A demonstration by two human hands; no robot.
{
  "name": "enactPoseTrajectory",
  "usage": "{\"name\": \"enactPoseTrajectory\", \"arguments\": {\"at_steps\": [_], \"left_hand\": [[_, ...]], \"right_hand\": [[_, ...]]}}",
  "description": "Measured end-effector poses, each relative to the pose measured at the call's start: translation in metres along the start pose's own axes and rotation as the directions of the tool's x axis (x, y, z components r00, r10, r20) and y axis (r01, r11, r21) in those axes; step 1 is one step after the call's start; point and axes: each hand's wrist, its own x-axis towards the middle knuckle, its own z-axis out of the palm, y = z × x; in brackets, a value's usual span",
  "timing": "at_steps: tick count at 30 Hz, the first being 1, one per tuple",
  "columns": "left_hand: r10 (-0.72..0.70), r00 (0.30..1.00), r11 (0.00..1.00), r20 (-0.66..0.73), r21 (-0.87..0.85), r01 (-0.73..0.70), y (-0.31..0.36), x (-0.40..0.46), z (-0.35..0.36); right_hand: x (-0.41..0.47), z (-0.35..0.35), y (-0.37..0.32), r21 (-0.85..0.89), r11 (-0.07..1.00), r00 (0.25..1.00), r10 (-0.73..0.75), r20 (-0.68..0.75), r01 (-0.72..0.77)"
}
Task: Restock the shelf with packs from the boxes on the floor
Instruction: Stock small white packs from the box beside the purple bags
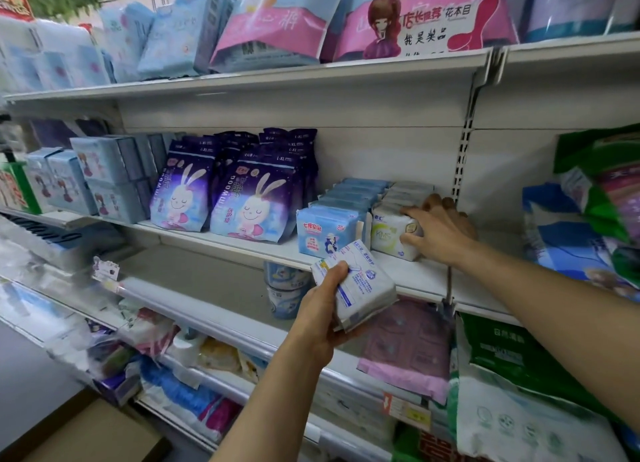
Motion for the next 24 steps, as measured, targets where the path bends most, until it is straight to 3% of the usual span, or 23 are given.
{"name": "enactPoseTrajectory", "arguments": {"at_steps": [3,6,9,12,18,20,21,22,24], "left_hand": [[0.001,1.0,1.0,0.021,0.004,-0.001,0.0,-0.003,-0.004],[0.009,1.0,1.0,0.026,-0.025,-0.009,0.002,-0.002,-0.008],[0.042,0.999,0.997,-0.008,-0.068,-0.042,0.004,-0.002,-0.006],[0.079,0.997,0.994,-0.002,-0.079,-0.079,0.006,-0.004,-0.001],[0.088,0.993,0.995,0.078,-0.06,-0.084,0.013,-0.012,-0.001],[0.125,0.991,0.992,0.052,-0.032,-0.123,0.016,-0.01,-0.007],[0.157,0.987,0.987,0.031,-0.013,-0.157,0.017,-0.009,-0.01],[0.185,0.983,0.983,0.018,-0.006,-0.185,0.018,-0.009,-0.011],[0.212,0.977,0.977,0.011,0.003,-0.212,0.018,-0.011,-0.011]], "right_hand": [[-0.012,-0.008,-0.003,-0.002,0.995,0.981,-0.101,-0.166,0.102],[-0.035,-0.018,-0.009,-0.037,0.883,0.832,-0.453,-0.321,0.467],[-0.058,-0.021,-0.017,-0.172,0.714,0.695,-0.7,-0.167,0.678],[-0.077,-0.021,-0.03,-0.191,0.66,0.65,-0.75,-0.123,0.726],[-0.093,-0.014,-0.055,-0.109,0.761,0.7,-0.635,-0.327,0.639],[-0.098,-0.017,-0.058,0.109,0.829,0.801,-0.484,-0.353,0.549],[-0.101,-0.02,-0.061,0.305,0.837,0.873,-0.351,-0.339,0.454],[-0.104,-0.022,-0.063,0.529,0.782,0.936,-0.2,-0.29,0.331],[-0.108,-0.024,-0.069,0.853,0.514,0.994,0.004,-0.11,0.092]]}}
